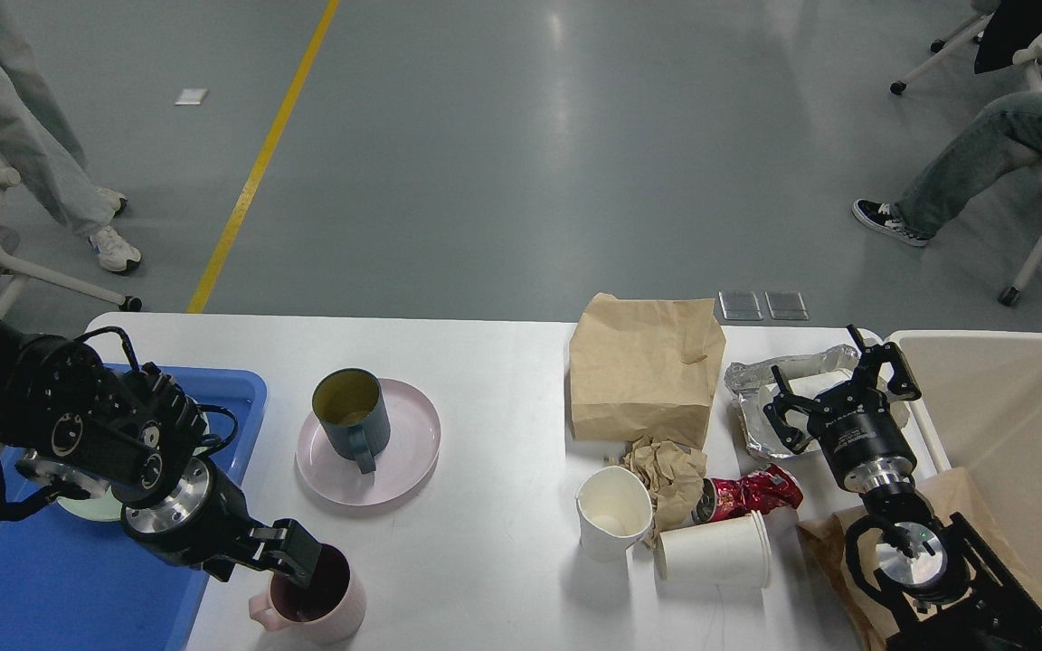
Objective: Tidy desktop
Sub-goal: 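Grasp the pink mug by its rim with the left gripper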
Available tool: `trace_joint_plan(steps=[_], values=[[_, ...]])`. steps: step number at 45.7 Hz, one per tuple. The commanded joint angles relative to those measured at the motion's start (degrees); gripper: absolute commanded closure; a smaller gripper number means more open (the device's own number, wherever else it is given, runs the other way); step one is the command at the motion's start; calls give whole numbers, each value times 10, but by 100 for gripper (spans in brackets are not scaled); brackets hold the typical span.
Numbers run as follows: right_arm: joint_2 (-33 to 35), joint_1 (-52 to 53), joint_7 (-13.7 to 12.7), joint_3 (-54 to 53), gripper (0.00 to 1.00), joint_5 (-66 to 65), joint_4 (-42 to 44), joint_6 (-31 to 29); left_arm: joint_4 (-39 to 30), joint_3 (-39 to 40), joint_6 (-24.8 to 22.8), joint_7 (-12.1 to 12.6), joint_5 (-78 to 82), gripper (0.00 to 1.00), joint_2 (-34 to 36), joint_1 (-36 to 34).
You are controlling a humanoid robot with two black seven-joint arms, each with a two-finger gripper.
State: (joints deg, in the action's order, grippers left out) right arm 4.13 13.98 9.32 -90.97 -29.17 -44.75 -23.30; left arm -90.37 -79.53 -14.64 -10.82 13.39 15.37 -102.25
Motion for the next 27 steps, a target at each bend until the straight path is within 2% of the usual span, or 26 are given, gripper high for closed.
trace_joint_plan(steps=[1, 18, 25, 27], values=[[0, 0, 0, 0, 0, 0, 0, 0, 28, 0, 6, 1, 15, 12, -3, 20], [0, 0, 0, 0, 0, 0, 0, 0, 79, 8, 38, 1, 23, 12, -21, 93], [0, 0, 0, 0, 0, 0, 0, -1, 80, 29, 58, 1, 23, 23, -35, 102], [0, 0, 0, 0, 0, 0, 0, 0, 80, 29, 65, 1, 23, 31, -36, 103]])
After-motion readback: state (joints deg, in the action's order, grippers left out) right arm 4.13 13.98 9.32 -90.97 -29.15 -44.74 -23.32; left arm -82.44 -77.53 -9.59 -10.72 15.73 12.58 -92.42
